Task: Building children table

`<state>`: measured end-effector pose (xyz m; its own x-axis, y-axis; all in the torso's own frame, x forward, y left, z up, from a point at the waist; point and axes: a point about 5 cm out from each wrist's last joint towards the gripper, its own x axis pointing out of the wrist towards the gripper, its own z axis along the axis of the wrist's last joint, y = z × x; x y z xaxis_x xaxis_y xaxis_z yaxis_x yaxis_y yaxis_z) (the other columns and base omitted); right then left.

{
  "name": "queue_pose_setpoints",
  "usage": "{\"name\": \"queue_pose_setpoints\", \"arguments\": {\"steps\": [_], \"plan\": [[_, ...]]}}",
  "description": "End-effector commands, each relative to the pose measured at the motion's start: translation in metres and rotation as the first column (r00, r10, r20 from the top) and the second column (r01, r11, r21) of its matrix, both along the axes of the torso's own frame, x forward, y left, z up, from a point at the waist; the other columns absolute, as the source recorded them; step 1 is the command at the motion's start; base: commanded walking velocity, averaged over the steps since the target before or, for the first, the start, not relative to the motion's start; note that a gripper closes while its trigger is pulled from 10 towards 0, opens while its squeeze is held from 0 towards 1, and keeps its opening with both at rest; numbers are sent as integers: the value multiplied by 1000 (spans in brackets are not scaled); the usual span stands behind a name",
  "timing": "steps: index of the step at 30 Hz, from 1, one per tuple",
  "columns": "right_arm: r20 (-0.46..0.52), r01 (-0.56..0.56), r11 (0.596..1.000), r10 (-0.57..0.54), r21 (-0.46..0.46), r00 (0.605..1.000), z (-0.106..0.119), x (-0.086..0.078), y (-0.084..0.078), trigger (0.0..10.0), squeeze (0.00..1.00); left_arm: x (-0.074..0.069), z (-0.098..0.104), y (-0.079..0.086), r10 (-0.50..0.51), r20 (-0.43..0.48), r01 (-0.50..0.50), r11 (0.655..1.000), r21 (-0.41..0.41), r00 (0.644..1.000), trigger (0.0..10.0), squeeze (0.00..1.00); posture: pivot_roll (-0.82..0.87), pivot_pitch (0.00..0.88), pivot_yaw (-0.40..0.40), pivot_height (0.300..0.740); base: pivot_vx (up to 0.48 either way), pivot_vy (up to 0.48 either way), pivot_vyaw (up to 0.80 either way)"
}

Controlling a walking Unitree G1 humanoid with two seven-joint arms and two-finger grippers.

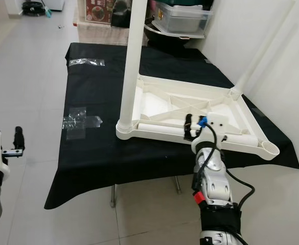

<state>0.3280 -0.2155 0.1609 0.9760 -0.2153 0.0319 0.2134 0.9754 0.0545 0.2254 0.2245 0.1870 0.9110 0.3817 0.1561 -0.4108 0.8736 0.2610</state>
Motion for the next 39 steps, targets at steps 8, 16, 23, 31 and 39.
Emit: {"name": "queue_pose_setpoints", "arguments": {"steps": [8, 16, 23, 31, 39], "plan": [[3, 19, 1000, -19, -9, 1000, -1, 0, -1, 10000, 0, 1, -4, -6, -26, -16, 25, 1000, -11, 1000, 10000, 0, 90, 86, -138, 740, 466, 0, 0], [10, 9, 1000, -8, -9, 1000, 0, 1, 2, 10000, 0, 2, -7, -1, 6, -31, -7, 1000, -24, 1000, 10000, 0, 90, 89, -137, 740, 107, 0, 0], [10, 12, 1000, -12, -12, 1000, 0, 2, 1, 10000, 0, 3, -9, -1, 5, -40, -6, 1000, -19, 999, 10000, 0, 90, 88, -135, 740, 0, 0, 0], [-48, -95, 994, 97, 54, 994, -7, 8, -14, 10000, 0, 1, -17, -8, -41, -69, 38, 998, -47, 997, 10000, 0, 91, 93, -136, 740, 0, 0, 0], [-181, -503, 861, 508, 76, 842, 0, 3, -38, 10000, 0, -12, -46, -38, -309, -181, 274, 942, -196, 934, 10000, 0, 84, 96, -133, 740, 0, 0, 0]]}}
